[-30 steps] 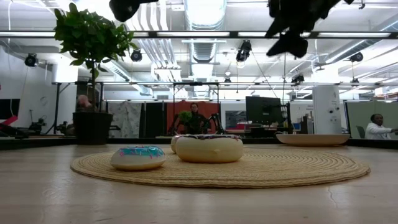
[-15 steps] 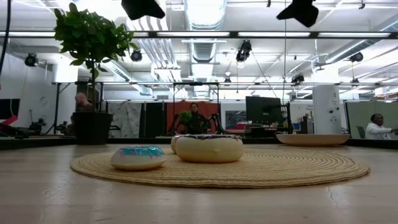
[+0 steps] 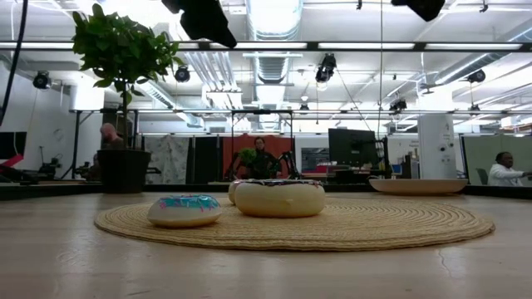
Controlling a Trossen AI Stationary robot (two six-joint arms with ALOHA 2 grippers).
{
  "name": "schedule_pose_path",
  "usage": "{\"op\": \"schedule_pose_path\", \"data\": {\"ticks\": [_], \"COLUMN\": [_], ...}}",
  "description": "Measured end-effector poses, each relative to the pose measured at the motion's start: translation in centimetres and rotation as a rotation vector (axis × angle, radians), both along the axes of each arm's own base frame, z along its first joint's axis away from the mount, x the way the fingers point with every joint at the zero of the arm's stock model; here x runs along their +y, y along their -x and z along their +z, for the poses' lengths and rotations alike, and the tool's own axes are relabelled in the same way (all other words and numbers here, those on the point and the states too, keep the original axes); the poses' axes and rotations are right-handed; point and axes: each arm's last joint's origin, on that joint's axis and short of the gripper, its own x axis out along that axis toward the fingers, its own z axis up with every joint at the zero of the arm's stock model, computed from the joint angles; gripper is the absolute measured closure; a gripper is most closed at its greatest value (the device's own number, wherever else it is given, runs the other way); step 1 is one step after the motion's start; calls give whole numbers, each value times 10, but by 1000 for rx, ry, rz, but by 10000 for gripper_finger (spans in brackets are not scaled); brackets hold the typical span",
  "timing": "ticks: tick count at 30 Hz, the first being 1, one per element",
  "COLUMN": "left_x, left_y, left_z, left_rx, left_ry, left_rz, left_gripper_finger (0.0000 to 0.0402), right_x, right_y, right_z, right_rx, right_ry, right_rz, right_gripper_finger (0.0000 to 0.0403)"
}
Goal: Pick & Place donuts
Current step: Put the large pink donut on the white plate
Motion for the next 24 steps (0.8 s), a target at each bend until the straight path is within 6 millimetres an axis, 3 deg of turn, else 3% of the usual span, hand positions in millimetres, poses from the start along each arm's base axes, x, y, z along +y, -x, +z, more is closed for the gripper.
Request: {"op": "schedule_pose_path", "data": {"ticks": [8,24], "left_x": [7,5], "left_y": [-3,-16], "left_z": [-1,-18], "left_rx": [3,61], "left_ry": [-5,-17], "left_rz": [20,-45], "left_gripper_finger": [223,239], "right_x": [8,14], "right_y": [14,27], "right_z": [5,0], "right_rx": [-38,17], "right_ry": [1,38], "right_rz": [45,108], "right_gripper_finger": [189,356]}}
